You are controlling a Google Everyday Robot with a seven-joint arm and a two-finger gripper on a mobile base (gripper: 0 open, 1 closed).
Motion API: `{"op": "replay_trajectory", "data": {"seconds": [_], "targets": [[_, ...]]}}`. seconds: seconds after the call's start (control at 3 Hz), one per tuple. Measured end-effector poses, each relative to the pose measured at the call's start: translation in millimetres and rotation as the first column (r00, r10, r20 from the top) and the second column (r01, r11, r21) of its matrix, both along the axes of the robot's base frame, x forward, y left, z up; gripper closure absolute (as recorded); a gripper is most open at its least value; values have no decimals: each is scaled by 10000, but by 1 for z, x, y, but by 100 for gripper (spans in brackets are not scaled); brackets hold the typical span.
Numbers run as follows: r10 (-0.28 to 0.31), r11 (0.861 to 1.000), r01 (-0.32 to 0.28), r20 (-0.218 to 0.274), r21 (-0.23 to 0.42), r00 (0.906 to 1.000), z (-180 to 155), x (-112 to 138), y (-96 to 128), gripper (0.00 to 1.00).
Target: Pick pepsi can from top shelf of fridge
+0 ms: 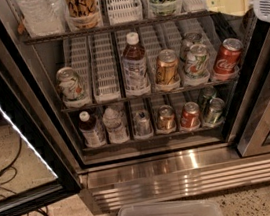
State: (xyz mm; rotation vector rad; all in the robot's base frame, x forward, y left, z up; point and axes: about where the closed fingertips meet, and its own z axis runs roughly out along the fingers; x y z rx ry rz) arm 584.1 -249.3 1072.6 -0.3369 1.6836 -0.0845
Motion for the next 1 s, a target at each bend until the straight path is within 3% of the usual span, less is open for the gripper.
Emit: {"op": "replay_trajectory", "data": {"seconds": [0.33, 1.0], "targets": [[53, 9998, -53, -43, 182, 10000, -5, 7, 3, 21], [-463, 9984, 458, 169, 326, 9988, -10, 13, -23, 21]]}}
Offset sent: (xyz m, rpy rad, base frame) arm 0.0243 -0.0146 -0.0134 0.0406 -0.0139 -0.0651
